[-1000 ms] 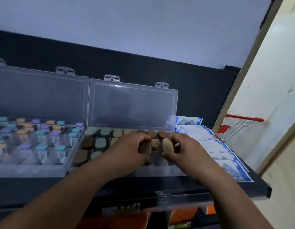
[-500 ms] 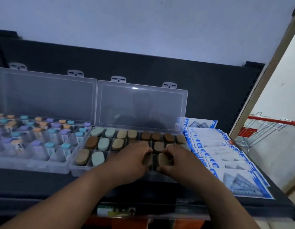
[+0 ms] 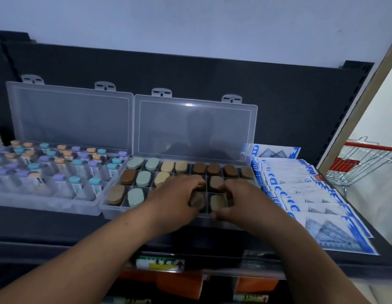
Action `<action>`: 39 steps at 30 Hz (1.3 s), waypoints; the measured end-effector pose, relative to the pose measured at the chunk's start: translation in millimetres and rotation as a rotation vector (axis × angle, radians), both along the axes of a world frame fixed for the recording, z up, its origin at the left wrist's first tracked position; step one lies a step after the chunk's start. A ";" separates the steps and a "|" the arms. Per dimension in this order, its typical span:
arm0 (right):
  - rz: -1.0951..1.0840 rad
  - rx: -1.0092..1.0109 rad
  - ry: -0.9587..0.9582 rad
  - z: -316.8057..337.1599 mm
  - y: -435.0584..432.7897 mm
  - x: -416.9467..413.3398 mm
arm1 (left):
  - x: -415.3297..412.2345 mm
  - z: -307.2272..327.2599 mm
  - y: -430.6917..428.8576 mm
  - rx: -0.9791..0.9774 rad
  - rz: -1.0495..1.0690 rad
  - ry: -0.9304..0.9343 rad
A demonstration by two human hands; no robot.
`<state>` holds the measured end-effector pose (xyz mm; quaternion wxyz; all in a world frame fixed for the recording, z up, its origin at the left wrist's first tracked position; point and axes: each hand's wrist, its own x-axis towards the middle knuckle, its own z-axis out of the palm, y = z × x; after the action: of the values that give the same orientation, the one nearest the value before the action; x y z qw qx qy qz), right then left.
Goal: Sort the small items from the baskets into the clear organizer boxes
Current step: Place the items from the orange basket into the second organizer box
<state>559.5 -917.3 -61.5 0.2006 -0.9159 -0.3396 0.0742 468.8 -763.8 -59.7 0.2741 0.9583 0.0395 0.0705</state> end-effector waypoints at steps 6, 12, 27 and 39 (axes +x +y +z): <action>0.022 0.088 -0.147 8.1 15.1 -24.4 | -23.0 3.6 15.2 0.307 0.042 -0.109; 0.124 -0.069 -0.388 16.7 62.7 -67.7 | -75.5 14.7 68.0 0.582 0.183 -0.117; 0.463 -0.012 -0.486 44.5 291.9 -257.9 | -337.2 40.4 265.9 0.616 0.560 -0.051; 0.621 -0.008 -0.472 61.2 434.6 -362.8 | -472.8 56.1 378.6 0.602 0.721 0.050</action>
<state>196.7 -482.7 -0.4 0.0811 -0.7622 -0.6372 -0.0801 -4.0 -385.1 -3.6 -0.0591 0.9217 0.3544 0.1464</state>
